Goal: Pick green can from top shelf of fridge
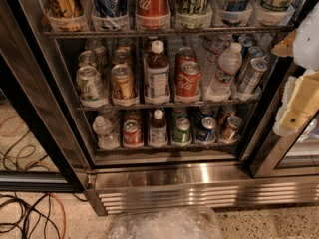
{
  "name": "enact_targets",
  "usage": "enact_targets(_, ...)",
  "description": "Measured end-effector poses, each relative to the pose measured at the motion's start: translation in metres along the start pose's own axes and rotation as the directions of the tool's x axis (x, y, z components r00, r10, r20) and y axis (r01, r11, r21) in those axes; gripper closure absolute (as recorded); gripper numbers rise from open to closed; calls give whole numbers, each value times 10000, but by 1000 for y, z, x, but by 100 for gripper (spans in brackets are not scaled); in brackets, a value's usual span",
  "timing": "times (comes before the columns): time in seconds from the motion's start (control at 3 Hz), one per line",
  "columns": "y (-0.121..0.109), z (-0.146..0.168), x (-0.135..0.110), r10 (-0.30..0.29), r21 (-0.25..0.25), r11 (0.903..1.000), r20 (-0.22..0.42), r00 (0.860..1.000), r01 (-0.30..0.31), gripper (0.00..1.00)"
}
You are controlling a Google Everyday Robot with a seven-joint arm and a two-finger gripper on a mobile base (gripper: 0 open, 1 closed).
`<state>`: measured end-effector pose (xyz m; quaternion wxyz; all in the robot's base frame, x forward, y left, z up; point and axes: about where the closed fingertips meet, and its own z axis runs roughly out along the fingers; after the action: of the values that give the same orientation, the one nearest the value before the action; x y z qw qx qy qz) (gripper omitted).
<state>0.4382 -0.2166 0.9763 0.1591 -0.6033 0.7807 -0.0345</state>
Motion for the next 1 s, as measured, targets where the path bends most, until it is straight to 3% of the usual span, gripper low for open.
enact_targets(0.67, -2, 1, -2, 50, 154, 9999, 195, 9998, -53, 0)
enact_targets(1.0, 2, 4, -3, 116, 501, 9986, 1001, 9949, -167, 0)
